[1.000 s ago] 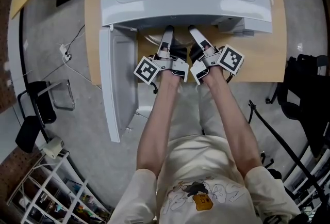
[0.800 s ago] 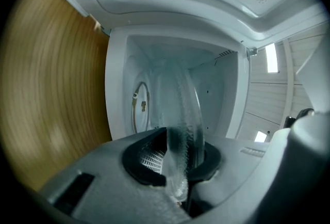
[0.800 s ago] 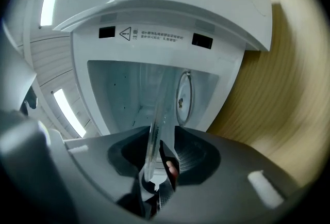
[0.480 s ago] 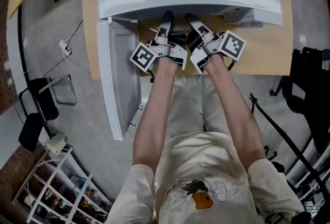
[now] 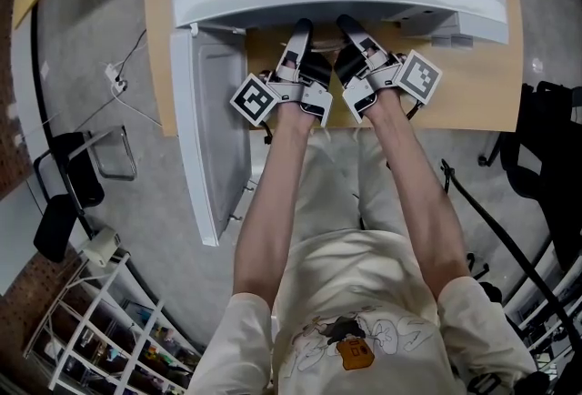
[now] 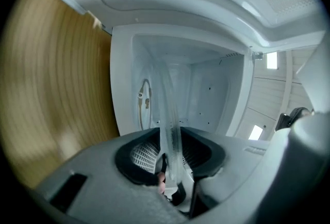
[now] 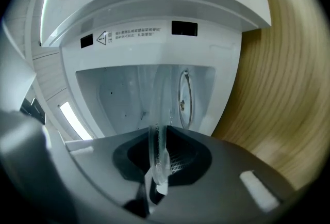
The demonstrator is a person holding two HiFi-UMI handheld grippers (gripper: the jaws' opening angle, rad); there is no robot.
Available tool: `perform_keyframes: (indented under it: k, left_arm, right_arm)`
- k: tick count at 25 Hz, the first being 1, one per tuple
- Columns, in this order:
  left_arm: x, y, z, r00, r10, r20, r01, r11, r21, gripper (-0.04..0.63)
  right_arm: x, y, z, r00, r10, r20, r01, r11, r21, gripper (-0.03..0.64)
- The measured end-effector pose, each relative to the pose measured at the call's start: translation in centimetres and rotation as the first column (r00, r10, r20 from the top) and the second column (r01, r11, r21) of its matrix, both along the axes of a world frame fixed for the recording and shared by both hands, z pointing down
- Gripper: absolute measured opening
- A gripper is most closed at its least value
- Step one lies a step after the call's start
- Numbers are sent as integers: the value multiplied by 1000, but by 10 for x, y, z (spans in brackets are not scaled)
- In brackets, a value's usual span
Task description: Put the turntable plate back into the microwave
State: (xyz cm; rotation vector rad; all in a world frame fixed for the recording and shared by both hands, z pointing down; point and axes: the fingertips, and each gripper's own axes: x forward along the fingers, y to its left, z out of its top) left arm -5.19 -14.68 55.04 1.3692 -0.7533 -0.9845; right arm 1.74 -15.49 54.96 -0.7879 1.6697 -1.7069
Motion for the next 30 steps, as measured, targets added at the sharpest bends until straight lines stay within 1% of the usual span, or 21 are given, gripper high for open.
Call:
perform_keyframes:
  k: [2, 4, 7, 9, 15, 18, 21, 24, 25, 28, 30]
  left_arm:
    - [-2, 7, -1, 1000, -6, 0, 6, 1000, 0, 111]
    - [-5, 12, -2, 1000, -4, 7, 4, 1000, 7, 109]
    - [-7, 16, 3, 1000, 4, 29, -4, 1000, 5, 93]
    - [-7, 14, 7, 999, 7, 42, -7, 1000, 0, 72]
    - [-7, 0, 10, 999, 9, 36, -8, 1000, -21, 57]
    - [-6, -8, 7, 1000, -2, 14, 3, 1000, -26, 54]
    - [-7, -14, 4, 1000, -22, -2, 22, 999, -39, 57]
    - [-10, -19, -2, 999, -37, -8, 37, 999, -32, 60]
    - [-10, -21, -4, 999, -38, -3, 38, 999, -28, 61]
    - [-9, -28, -8, 999, -30, 27, 31, 999, -31, 62]
    - [-8, -33, -8, 999, -27, 25, 28, 999, -42, 60]
  right_arm:
    - [2, -4, -1, 1000, 2, 0, -2, 1000, 11, 37]
    - [0, -10, -1, 1000, -5, -20, 5, 1000, 19, 38]
    - [-2, -18, 3, 999, -14, -44, 15, 1000, 19, 43]
    - [-2, -23, 5, 999, -14, -41, 15, 1000, 20, 43]
    - [-3, -36, 8, 999, 7, -33, -7, 1000, 9, 43]
    - [-3, -40, 7, 999, 16, -29, -16, 1000, -1, 46]
    - [-4, -41, 3, 1000, 13, -25, -13, 1000, 2, 57]
    - [-5, -42, -3, 1000, 8, -19, -7, 1000, 11, 71]
    - [-5, -42, -5, 1000, 6, -17, -5, 1000, 15, 66]
    - [-6, -43, -10, 1000, -2, -14, 2, 1000, 22, 123]
    - [-8, -42, -10, 1000, -12, -20, 12, 1000, 18, 118]
